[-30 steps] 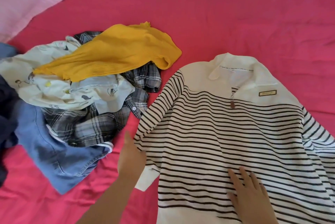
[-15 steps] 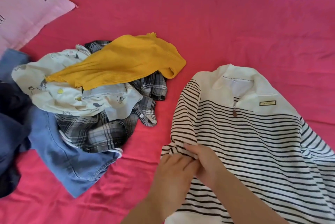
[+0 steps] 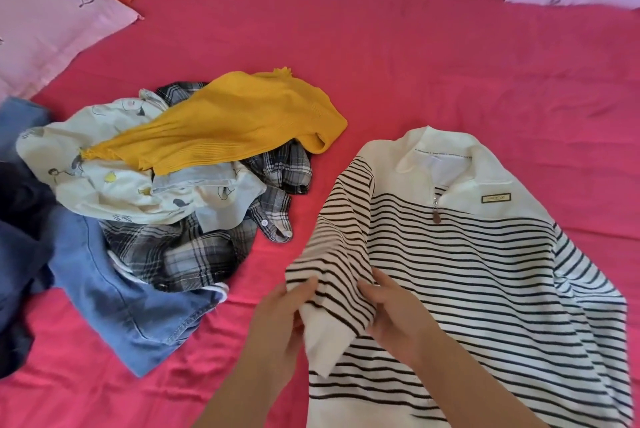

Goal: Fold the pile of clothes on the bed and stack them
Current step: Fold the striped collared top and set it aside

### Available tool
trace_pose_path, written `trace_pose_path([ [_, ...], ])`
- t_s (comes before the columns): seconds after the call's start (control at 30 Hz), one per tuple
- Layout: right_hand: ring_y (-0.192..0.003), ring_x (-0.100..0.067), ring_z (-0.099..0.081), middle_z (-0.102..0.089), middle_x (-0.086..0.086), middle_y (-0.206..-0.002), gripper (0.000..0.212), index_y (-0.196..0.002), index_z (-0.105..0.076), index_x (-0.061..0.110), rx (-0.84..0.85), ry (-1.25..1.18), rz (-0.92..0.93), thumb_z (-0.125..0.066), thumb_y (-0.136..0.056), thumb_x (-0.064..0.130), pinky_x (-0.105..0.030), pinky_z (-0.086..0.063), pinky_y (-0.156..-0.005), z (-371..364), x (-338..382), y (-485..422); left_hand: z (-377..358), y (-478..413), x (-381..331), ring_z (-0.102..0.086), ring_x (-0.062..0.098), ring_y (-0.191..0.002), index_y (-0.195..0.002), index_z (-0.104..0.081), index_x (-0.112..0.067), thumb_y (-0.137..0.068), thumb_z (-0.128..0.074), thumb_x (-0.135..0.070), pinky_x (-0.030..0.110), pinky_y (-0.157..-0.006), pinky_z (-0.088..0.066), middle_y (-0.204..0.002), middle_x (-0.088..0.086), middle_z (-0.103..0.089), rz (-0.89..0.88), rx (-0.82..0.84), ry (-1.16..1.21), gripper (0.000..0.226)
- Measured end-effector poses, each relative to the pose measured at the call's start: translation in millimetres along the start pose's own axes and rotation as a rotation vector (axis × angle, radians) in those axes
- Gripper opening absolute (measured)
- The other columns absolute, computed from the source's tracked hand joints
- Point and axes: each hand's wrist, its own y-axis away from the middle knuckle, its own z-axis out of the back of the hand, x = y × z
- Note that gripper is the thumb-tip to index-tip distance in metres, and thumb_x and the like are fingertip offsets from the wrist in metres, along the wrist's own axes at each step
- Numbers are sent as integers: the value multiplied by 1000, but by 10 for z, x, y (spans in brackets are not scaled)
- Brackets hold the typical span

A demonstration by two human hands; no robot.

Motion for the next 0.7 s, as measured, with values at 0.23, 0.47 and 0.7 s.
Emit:
trace_pose_path([
  [0.23, -75, -20, -64, -63, -7, -89, 32, -120, -56, 12, -81, 301, -92, -59, -88, 6, -26, -54, -64, 80, 47, 138, 286, 157, -1019, -65, 28, -82, -91, -63, -24, -83, -64, -13, 39, -71, -53, -92, 7, -70, -300, -283, -329, 13],
  [0.47, -112, -13, -53, -48, 1, -135, 48, -142, -33, 25, -185, 1336, 141, -46, -96, 26, -25, -45, -94, 91, -153, -164, 618, -4, -1936, -61, 30, -75, -81, -60, -18, -77, -74, -17, 39, -71, -51, -91, 14, -66, -494, -409, -825, 14],
  [0.7, -146, -24, 0, -1, 2, -158, 96, -149, -8, 32, -77, 1978, 253, 18, -67, 75, -43, -9, -116, 60, -560, -780, 704, -514, -2209, -62, 26, -85, -111, -60, -8, -80, -67, -4, 29, -63, -55, -108, 14, -64, -461, -362, -459, 32],
])
